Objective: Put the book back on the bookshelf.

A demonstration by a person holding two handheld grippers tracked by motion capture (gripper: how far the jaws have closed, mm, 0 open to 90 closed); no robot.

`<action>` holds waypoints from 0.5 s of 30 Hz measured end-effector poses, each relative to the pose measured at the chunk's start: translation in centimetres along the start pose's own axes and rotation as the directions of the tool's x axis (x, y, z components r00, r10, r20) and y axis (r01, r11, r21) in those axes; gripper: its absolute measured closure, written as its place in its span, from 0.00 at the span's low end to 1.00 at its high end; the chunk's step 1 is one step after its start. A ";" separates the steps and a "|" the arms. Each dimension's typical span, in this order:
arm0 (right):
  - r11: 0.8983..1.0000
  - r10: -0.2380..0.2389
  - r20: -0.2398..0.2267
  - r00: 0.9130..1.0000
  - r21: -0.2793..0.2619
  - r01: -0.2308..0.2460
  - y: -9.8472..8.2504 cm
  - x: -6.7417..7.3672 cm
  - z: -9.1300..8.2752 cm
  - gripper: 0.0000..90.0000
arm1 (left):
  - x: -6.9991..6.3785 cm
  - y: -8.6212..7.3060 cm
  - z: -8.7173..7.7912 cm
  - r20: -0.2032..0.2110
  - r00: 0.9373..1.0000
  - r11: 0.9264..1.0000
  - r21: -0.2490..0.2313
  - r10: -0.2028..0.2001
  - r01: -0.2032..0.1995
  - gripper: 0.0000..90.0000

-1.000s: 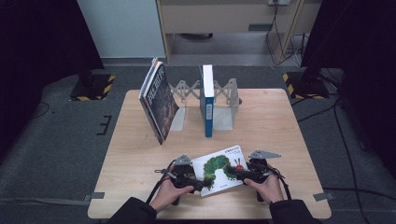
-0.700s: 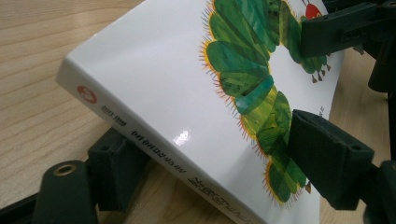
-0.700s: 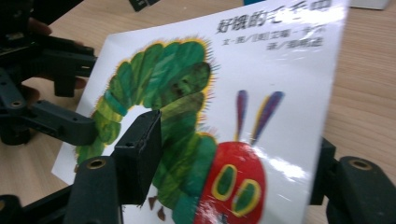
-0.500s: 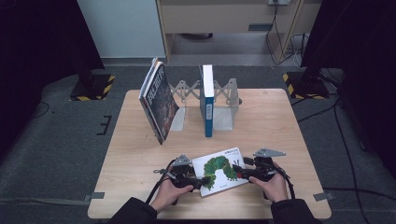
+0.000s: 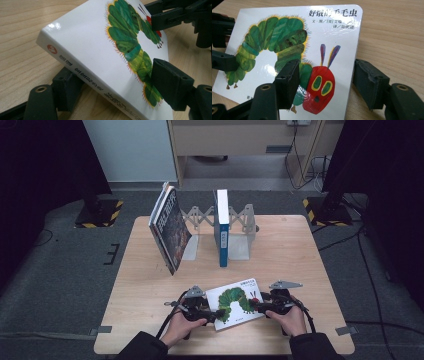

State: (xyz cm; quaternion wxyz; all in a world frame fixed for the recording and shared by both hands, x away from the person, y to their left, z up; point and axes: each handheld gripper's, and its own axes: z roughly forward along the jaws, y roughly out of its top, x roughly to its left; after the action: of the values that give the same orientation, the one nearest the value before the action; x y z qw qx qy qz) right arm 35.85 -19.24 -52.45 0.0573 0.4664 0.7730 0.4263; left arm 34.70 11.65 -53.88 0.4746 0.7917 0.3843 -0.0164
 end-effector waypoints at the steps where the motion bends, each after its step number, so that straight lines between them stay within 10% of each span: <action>1: 1.000 0.002 -0.003 1.000 -0.003 -0.002 0.0 -0.1 0.0 0.43 | 0.0 0.0 0.0 0.000 1.000 1.000 -0.002 -0.003 0.003 0.28; 15: 1.000 -0.014 -0.049 0.999 -0.025 0.013 0.2 0.5 0.2 0.50 | -0.4 -0.1 -0.1 0.029 1.000 1.000 0.000 0.006 -0.006 0.31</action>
State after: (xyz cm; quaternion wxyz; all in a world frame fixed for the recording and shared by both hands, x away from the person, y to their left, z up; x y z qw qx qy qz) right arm 35.78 -18.67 -52.25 0.0471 0.4496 0.7719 0.4470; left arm 34.29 11.55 -53.73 0.4800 0.7926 0.3751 -0.0264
